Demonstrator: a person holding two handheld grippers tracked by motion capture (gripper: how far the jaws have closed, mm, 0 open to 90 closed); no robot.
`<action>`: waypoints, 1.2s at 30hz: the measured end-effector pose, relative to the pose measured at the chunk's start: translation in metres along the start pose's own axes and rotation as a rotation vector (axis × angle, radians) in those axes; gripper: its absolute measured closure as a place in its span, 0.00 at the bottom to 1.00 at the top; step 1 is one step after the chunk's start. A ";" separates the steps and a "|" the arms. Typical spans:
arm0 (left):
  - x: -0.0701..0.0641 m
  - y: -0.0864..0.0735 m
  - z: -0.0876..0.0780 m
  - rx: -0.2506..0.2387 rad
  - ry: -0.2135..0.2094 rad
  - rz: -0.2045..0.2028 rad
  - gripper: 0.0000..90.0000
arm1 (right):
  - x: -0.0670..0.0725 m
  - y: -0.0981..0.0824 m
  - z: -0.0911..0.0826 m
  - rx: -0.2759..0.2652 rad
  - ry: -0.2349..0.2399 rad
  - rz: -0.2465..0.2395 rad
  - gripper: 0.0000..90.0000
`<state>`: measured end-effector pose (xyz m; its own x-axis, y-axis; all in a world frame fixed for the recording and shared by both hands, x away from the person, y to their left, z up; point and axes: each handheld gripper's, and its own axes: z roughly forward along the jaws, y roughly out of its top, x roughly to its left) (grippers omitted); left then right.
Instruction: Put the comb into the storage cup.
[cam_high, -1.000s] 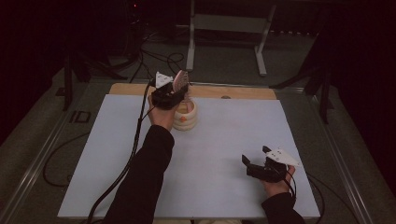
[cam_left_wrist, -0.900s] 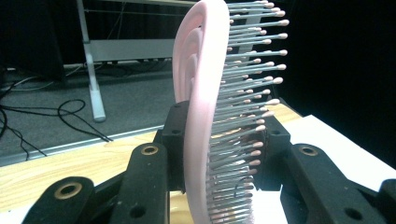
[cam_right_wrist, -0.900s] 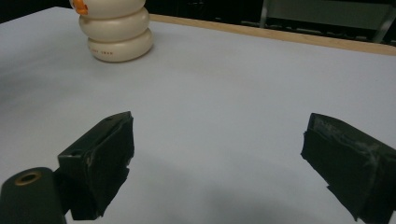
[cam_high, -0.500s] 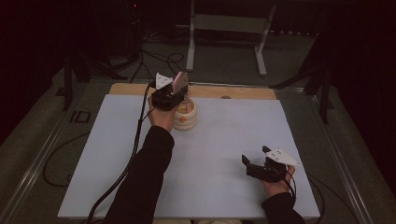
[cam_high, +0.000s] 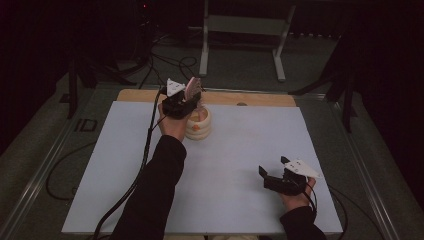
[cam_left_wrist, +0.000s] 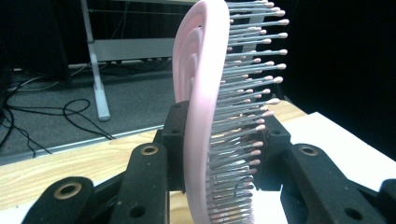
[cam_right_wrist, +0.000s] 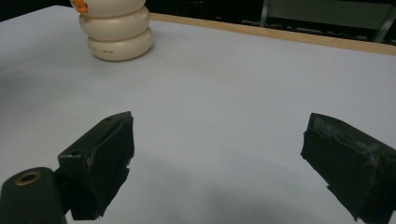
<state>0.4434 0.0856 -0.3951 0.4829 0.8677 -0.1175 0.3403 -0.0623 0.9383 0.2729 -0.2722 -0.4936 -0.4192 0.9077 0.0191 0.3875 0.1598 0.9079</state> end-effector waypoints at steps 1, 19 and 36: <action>0.000 -0.001 0.001 0.003 0.000 0.002 0.72 | 0.000 0.000 0.000 0.000 0.000 0.000 0.10; 0.001 -0.008 0.005 0.016 -0.010 -0.018 0.72 | 0.000 0.000 0.000 0.002 0.000 0.001 0.10; 0.001 -0.012 0.007 0.021 -0.015 -0.029 0.72 | 0.000 0.000 0.000 0.002 -0.007 0.000 0.12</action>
<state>0.4456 0.0834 -0.4086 0.4848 0.8617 -0.1499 0.3715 -0.0477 0.9272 0.2733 -0.2722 -0.4940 -0.4134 0.9104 0.0161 0.3889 0.1605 0.9072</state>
